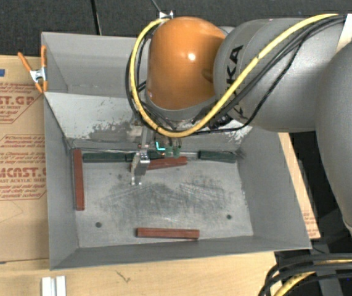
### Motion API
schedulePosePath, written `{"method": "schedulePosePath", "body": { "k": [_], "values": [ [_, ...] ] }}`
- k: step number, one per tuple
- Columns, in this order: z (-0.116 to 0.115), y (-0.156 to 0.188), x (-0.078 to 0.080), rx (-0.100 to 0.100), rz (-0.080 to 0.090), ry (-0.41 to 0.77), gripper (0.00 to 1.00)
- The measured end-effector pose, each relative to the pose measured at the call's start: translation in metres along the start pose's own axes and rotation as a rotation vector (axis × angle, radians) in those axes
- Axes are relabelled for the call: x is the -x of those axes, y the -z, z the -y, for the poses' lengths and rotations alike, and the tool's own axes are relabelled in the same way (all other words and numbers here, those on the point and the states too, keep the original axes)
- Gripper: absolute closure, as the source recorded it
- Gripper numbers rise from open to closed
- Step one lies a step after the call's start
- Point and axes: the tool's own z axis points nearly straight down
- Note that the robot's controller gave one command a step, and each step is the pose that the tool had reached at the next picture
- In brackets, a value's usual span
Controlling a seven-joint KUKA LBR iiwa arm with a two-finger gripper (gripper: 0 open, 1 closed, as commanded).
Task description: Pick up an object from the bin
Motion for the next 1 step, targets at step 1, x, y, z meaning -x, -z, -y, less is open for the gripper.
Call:
{"method": "schedulePosePath", "body": {
  "k": [1],
  "values": [
    [0.0011, 0.0050, 0.0017, 0.001, 0.008, -0.002, 0.00]
  ]
}}
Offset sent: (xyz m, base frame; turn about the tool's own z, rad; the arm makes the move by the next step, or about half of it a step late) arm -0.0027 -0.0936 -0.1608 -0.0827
